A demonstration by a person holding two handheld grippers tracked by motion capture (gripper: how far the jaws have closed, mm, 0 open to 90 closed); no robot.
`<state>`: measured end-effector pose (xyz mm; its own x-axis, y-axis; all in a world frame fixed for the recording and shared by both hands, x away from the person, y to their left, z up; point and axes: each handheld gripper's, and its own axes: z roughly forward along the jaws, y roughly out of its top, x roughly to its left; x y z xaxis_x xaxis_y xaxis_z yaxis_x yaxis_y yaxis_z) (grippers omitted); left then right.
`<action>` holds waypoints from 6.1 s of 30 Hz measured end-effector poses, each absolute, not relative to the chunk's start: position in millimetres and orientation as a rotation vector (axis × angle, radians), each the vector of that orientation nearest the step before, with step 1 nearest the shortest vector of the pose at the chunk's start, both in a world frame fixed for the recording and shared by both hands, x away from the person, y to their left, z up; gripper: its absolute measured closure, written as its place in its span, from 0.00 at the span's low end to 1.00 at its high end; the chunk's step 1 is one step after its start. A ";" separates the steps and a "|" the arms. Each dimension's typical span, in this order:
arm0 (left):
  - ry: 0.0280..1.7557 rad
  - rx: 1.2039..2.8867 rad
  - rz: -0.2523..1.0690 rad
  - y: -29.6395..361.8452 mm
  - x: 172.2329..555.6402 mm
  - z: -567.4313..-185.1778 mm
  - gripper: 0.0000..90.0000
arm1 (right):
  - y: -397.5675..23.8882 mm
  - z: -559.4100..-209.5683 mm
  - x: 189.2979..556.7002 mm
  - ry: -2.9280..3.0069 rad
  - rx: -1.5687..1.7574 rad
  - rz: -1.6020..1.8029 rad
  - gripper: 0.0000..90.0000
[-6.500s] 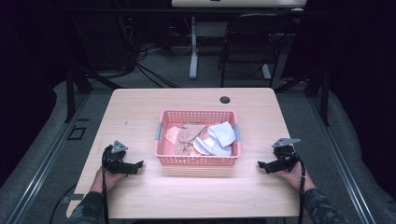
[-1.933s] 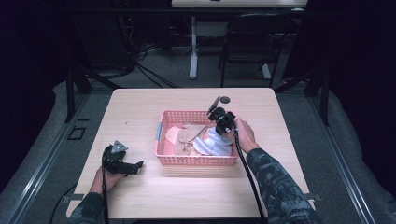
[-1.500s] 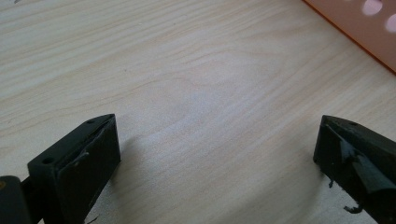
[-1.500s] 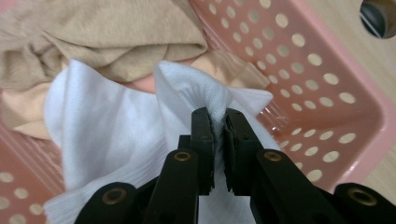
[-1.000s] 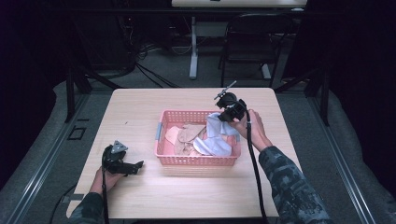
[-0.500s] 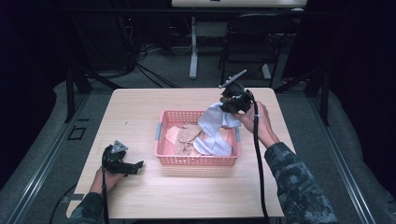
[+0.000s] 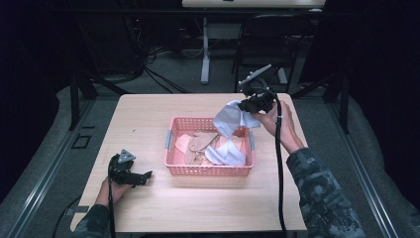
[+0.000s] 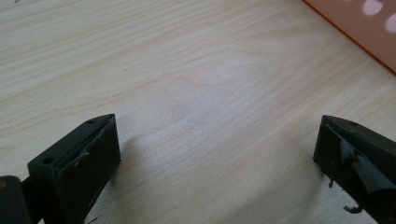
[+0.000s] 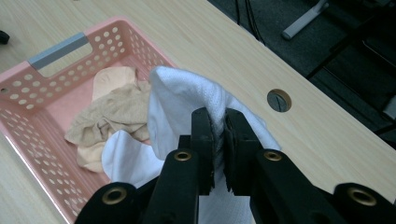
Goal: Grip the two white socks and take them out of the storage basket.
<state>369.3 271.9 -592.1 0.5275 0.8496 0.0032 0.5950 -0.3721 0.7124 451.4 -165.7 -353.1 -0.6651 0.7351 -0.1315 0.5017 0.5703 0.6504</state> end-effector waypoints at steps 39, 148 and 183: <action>1.170 2.102 0.494 271.8 369.1 -592.1 0.00 | -279.2 -317.6 432.9 2.176 1.201 0.831 0.93; 1.161 2.107 0.492 272.0 369.3 -592.0 0.00 | -107.7 -511.0 442.6 2.828 1.148 0.326 0.51; 1.161 2.106 0.492 271.9 369.3 -592.0 0.00 | -131.9 -424.8 442.4 2.737 1.070 0.587 0.93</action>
